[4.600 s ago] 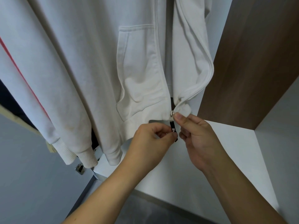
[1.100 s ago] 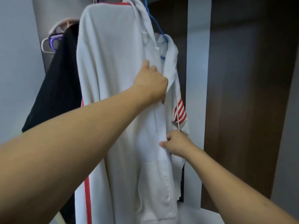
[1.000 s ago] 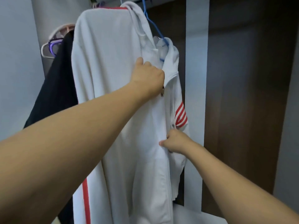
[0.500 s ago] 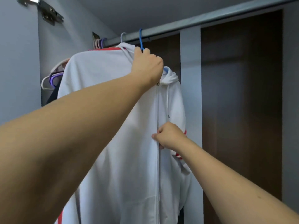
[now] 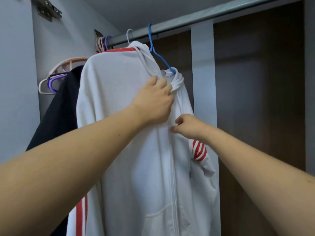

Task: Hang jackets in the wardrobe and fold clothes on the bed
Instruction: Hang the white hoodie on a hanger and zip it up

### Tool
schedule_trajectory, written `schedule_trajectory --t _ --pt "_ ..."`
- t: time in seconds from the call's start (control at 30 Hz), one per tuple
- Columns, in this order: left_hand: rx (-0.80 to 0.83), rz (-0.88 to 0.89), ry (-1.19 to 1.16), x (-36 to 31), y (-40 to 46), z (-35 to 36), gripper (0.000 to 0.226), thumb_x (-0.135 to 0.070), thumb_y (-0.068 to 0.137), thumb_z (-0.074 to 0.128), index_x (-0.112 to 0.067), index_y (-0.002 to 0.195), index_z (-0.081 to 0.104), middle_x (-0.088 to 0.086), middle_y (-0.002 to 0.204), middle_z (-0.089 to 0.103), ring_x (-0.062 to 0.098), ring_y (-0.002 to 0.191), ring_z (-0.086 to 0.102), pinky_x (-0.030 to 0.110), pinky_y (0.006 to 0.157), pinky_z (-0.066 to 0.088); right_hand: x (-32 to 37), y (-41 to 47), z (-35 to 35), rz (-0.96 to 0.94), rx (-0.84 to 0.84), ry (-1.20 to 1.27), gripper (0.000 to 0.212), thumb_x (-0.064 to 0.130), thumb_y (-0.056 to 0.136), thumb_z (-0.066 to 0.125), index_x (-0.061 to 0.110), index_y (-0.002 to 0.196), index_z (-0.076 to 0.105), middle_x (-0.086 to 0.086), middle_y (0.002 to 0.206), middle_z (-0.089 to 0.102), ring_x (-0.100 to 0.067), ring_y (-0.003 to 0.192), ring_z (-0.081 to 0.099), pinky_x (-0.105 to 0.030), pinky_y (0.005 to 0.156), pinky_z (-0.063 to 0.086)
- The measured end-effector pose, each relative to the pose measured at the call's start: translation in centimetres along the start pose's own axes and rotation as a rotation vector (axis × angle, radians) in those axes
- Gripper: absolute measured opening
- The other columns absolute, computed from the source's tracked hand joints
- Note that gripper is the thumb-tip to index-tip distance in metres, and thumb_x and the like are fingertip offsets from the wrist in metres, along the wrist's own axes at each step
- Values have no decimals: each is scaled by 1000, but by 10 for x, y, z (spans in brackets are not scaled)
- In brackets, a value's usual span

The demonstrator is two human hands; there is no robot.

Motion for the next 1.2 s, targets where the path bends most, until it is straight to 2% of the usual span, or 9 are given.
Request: schedule_trajectory --t 0.1,0.23,0.3,0.4,0.5,0.6,0.73,0.97,1.2 --pt "87 18 -26 0 -8 10 34 -24 89 35 -13 105 64 8 106 55 31 100 46 40 82 29 2 4 -8 5 -49 -98 66 39 86 68 11 141 43 -7 138 50 -24 120 52 -29 89 43" --pt "-2 -96 -117 26 10 4 31 -20 89 34 -7 105 56 15 111 54 34 101 47 43 85 34 7 11 -17 27 -79 -166 63 33 88 65 10 141 40 -8 136 50 -23 111 53 -29 79 43" --pt "-44 -134 -157 42 24 3 35 -18 89 32 -3 112 54 19 113 53 36 103 47 49 97 34 14 14 -29 59 -95 -216 54 30 88 64 9 134 45 -10 133 52 -27 113 54 -33 82 46" --pt "3 -166 -218 63 48 3 48 -21 93 29 -1 135 43 23 142 40 41 133 34 58 116 16 31 19 -61 130 -137 -304 47 25 89 60 9 131 47 -13 130 52 -31 114 53 -36 87 48" --pt "89 -193 -334 85 68 -6 52 -22 96 31 -4 145 34 21 154 28 40 145 18 56 119 7 59 22 -100 202 -97 -279 50 21 89 59 8 134 43 -14 135 48 -32 120 49 -39 94 47" --pt "207 -236 -441 117 82 -18 55 -25 96 35 -5 147 31 19 155 27 39 146 17 54 119 4 97 20 -144 217 -74 -288 64 22 89 59 11 147 33 -12 143 44 -30 130 43 -43 106 41" --pt "300 -265 -568 169 87 -48 56 -31 96 42 -6 146 37 17 153 33 37 145 23 52 120 10 146 3 -186 256 12 -278 70 25 92 58 10 151 24 -12 152 34 -29 140 32 -39 115 30" --pt "517 -260 -712 250 61 -90 60 -36 98 33 -7 149 29 14 156 28 34 146 18 50 121 7 225 -33 -244 322 90 -172 65 21 92 60 7 148 32 -13 149 39 -28 138 35 -35 113 28" --pt "608 -324 -715 292 13 -117 60 -36 95 42 -7 147 35 14 154 31 35 145 21 50 120 10 272 -66 -234 300 89 4 58 19 90 60 8 143 39 -10 145 42 -27 132 41 -31 106 33"
Point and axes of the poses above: each hand's wrist, its own y-axis towards the middle knuckle, its own z-axis out of the palm, x = y × z, the point moved 7 cm from there along y, towards the middle knuckle
